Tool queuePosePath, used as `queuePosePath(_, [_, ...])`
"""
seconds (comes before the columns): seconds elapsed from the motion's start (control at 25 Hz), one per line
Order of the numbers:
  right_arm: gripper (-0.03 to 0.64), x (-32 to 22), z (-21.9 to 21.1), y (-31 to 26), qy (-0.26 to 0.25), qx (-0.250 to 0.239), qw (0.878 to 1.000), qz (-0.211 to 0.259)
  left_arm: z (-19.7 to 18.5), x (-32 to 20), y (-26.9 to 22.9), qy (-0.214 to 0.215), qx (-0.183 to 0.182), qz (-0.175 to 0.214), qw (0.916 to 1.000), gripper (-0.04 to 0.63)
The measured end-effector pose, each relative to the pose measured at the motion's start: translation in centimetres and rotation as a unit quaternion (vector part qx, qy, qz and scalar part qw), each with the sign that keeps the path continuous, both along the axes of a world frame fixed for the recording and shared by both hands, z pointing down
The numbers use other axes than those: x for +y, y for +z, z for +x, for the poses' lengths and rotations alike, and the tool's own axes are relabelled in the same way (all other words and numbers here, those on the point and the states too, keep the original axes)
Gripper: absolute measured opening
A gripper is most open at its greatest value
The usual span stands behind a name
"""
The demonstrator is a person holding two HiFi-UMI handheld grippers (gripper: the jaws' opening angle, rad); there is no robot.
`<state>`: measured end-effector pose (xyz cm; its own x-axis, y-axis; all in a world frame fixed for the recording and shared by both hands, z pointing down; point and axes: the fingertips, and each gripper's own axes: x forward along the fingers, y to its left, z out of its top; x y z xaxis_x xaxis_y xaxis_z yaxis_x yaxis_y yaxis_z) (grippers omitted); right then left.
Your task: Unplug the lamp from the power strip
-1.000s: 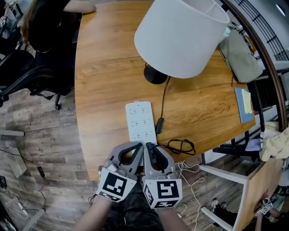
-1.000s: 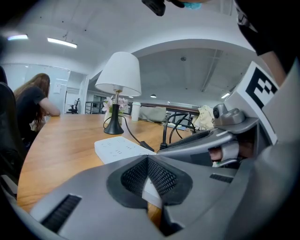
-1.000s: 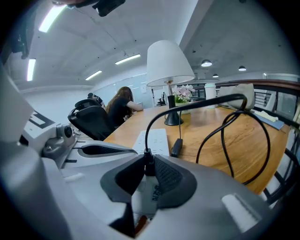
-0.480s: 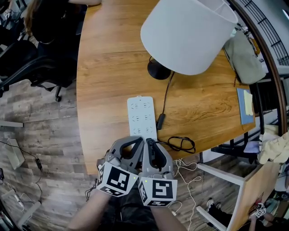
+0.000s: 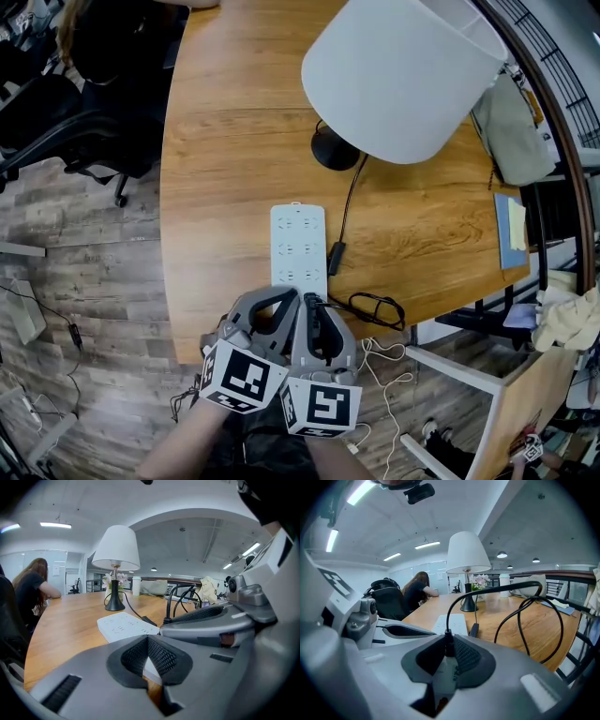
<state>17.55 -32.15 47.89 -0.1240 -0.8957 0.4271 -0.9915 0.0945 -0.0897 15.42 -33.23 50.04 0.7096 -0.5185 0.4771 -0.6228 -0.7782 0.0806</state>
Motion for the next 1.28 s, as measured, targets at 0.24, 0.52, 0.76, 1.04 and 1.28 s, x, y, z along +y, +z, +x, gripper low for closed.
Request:
queuePosePath(0.24, [0.067,0.0,0.5,-0.1,0.012,-0.052,0.999,0.0,0.1,0.0,-0.1,-0.004,0.003,0.0,1.0,-0.005])
queuePosePath(0.52, [0.067,0.1,1.2,0.1,0.035,-0.11,0.993,-0.009,0.0,0.0,0.0,-0.005,0.003,-0.002,1.0,-0.003])
queuePosePath(0.76, [0.066,-0.5,-0.7,-2.0,-0.011,-0.085,0.996,0.025,0.1,0.0,-0.1,-0.003,0.009,-0.006,0.9999,-0.004])
queuePosePath(1.04, [0.067,-0.4,0.9,-1.6,0.003,-0.094,0.996,0.012,-0.1,-0.1,-0.1,-0.006,0.017,-0.016,0.9997,-0.005])
queuePosePath(1.28, [0.067,-0.1,2.6,-1.2,0.019,-0.095,0.995,0.005,-0.9,-0.5,-1.9,-0.033,0.059,-0.004,0.9977,-0.005])
